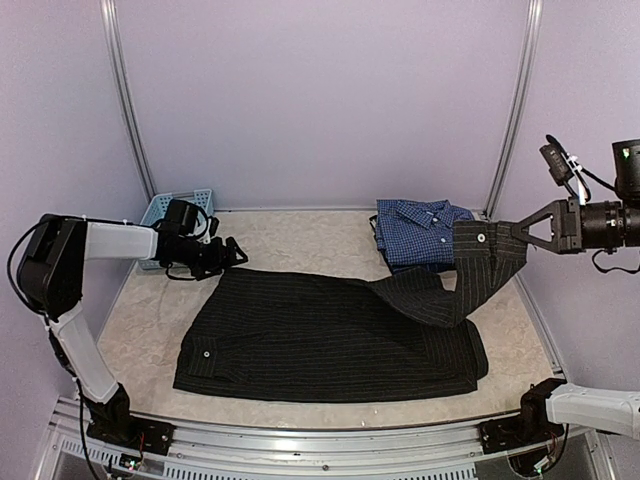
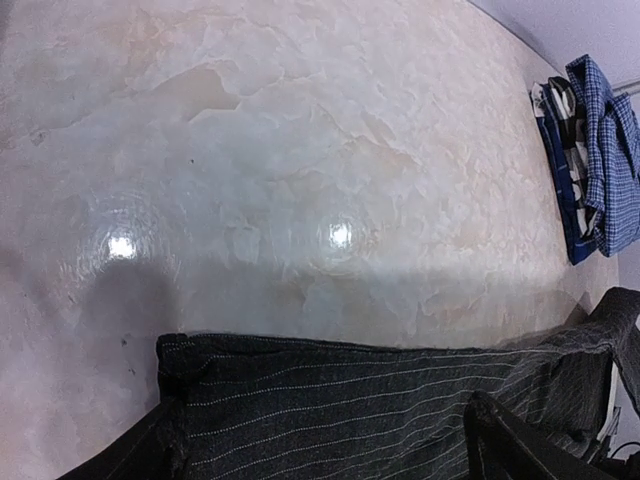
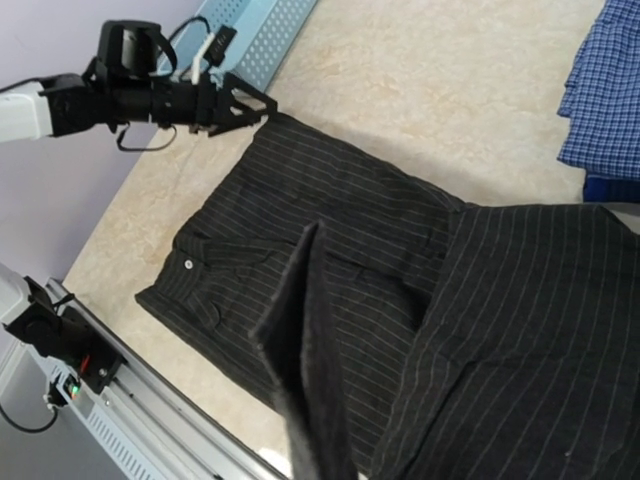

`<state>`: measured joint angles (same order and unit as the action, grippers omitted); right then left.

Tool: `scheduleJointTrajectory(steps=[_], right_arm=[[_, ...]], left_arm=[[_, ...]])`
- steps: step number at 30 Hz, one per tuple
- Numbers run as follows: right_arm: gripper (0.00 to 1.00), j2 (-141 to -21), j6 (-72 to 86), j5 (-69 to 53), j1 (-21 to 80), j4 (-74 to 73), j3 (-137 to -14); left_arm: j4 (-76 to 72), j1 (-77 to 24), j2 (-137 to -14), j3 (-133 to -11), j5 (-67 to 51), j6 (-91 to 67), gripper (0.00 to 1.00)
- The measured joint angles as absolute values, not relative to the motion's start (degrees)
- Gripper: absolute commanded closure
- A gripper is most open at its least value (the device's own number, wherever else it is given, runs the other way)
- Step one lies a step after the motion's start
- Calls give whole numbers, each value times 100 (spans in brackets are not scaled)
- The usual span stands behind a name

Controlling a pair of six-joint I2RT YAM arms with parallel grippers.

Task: Fold and stack the long sleeve shirts
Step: Fold the 1/3-folded shirt at the center of the board.

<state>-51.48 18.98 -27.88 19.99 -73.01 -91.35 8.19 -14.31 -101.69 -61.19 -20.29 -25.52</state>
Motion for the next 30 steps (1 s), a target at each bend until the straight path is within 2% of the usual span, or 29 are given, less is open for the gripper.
scheduleJointTrajectory(steps=[10, 19, 23, 30], right_arm=[[100, -5194, 1756, -2711, 1999, -7354, -9183], [100, -5310, 1706, -2628, 1999, -7367, -9317], [100, -5325, 1699, -2626, 1999, -7367, -9323], [100, -5374, 1699, -2606, 1999, -7371, -9389]], left_arm=[[419, -1192, -10427, -6184, -2036, -1975, 13], [-51, -1133, -10755, -6099, -2491, -1267, 14], [-150, -1109, -10945, -6147, -2637, -1041, 24], [-145, -1009, -11421, -6390, -3028, -917, 48]])
